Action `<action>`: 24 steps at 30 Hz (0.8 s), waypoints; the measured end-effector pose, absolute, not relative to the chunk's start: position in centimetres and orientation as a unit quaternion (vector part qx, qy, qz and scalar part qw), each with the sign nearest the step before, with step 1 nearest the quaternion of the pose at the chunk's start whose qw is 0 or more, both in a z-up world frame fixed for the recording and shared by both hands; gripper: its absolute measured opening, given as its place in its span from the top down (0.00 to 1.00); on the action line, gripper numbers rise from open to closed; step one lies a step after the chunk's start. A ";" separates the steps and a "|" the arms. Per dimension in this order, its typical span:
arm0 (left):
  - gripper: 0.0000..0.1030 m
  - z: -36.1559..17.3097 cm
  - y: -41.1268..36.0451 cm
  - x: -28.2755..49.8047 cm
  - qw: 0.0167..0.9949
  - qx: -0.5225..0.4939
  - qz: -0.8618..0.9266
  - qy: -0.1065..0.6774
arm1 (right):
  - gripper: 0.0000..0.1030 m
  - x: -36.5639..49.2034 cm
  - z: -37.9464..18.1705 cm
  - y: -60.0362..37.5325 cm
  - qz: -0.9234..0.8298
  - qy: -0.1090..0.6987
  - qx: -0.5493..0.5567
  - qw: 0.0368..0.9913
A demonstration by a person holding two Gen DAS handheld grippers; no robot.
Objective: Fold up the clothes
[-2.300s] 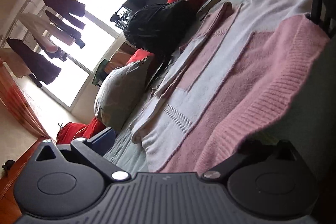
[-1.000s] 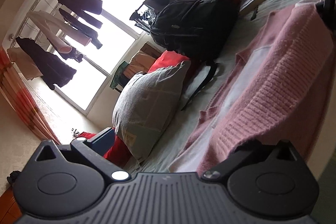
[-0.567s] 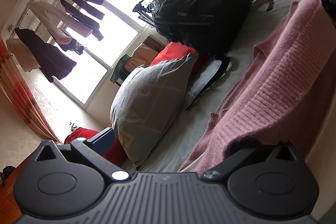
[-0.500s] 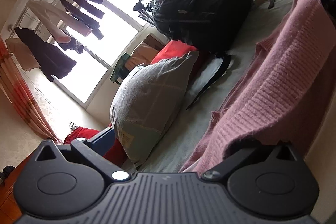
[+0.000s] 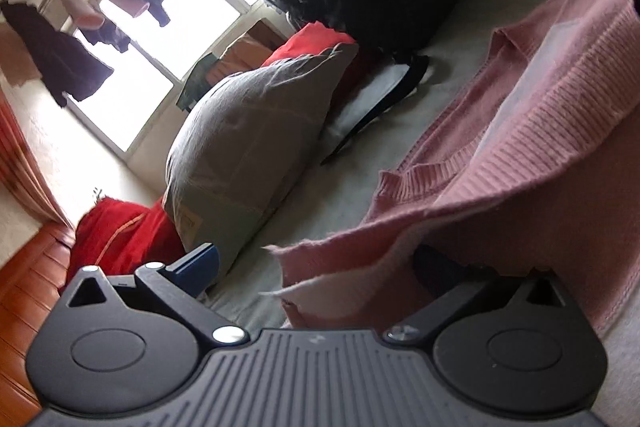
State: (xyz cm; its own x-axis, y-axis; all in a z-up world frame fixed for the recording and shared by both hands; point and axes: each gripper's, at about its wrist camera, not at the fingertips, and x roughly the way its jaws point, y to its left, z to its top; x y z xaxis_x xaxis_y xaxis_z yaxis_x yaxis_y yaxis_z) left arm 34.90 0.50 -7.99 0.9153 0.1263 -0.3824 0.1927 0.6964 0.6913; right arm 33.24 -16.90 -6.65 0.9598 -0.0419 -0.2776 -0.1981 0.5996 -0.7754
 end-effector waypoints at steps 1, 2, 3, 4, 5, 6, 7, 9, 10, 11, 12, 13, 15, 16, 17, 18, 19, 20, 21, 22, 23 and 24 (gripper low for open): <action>0.01 -7.7 0.7 34.6 0.898 0.387 -0.019 0.206 | 0.00 33.0 -6.4 -17.0 0.047 0.136 -0.444 0.884; 0.01 -7.4 0.9 34.2 0.899 0.388 -0.020 0.203 | 0.00 32.7 -6.1 -17.1 0.052 0.137 -0.442 0.885; 0.01 -7.1 1.1 33.8 0.899 0.390 -0.021 0.200 | 0.00 32.3 -5.8 -17.2 0.058 0.141 -0.438 0.886; 0.01 -6.9 1.2 33.5 0.898 0.392 -0.022 0.198 | 0.00 31.9 -5.5 -17.3 0.064 0.144 -0.435 0.887; 0.01 -6.6 1.3 33.1 0.898 0.393 -0.024 0.197 | 0.00 31.5 -5.2 -17.4 0.071 0.147 -0.430 0.888; 0.01 -6.4 1.4 32.9 0.897 0.394 -0.026 0.197 | 0.00 31.0 -4.9 -17.5 0.078 0.151 -0.425 0.889; 0.01 -6.2 1.5 32.6 0.897 0.396 -0.028 0.197 | 0.00 30.8 -4.7 -17.6 0.084 0.154 -0.420 0.890; 0.01 -6.0 1.6 32.9 0.898 0.392 -0.027 0.199 | 0.00 30.6 -4.4 -17.6 0.090 0.158 -0.413 0.892; 0.01 -5.9 1.6 33.2 0.899 0.389 -0.025 0.201 | 0.00 30.7 -4.3 -17.6 0.093 0.161 -0.410 0.893; 0.01 -5.9 1.6 33.6 0.900 0.387 -0.023 0.202 | 0.00 30.8 -4.2 -17.5 0.095 0.164 -0.407 0.893; 0.01 -5.9 1.7 33.9 0.901 0.384 -0.022 0.203 | 0.00 31.1 -4.2 -17.5 0.097 0.167 -0.406 0.893; 0.01 -5.8 1.7 34.2 0.901 0.381 -0.020 0.205 | 0.00 31.6 -4.2 -17.5 0.097 0.172 -0.403 0.894; 0.01 -5.7 1.7 34.9 0.903 0.375 -0.016 0.208 | 0.00 32.7 -4.2 -17.7 0.099 0.184 -0.389 0.897; 0.01 -5.7 1.7 35.2 0.904 0.372 -0.014 0.209 | 0.00 33.5 -4.0 -18.0 0.104 0.195 -0.372 0.902; 0.01 -5.7 1.7 35.5 0.905 0.369 -0.013 0.210 | 0.00 34.3 -3.8 -18.4 0.111 0.209 -0.351 0.906; 0.01 -5.6 1.7 36.0 0.907 0.366 -0.009 0.211 | 0.00 35.2 -3.6 -18.8 0.119 0.222 -0.330 0.910; 0.01 -5.5 1.8 36.7 0.909 0.361 -0.001 0.210 | 0.00 36.0 -3.4 -19.2 0.126 0.235 -0.309 0.913; 0.01 -5.6 1.7 37.4 0.910 0.357 0.006 0.211 | 0.00 36.9 -3.2 -19.8 0.135 0.250 -0.285 0.916; 0.01 -5.6 1.7 38.0 0.911 0.353 0.012 0.213 | 0.00 37.8 -3.0 -20.4 0.145 0.267 -0.258 0.917; 0.01 -5.6 1.7 38.7 0.912 0.349 0.017 0.217 | 0.00 38.5 -2.9 -21.0 0.153 0.280 -0.234 0.918; 0.01 -5.7 1.7 39.2 0.912 0.343 0.017 0.222 | 0.00 39.0 -2.7 -21.5 0.158 0.289 -0.213 0.920; 0.01 -5.7 1.6 39.6 0.914 0.337 0.017 0.227 | 0.00 39.3 -2.5 -22.1 0.164 0.295 -0.193 0.921</action>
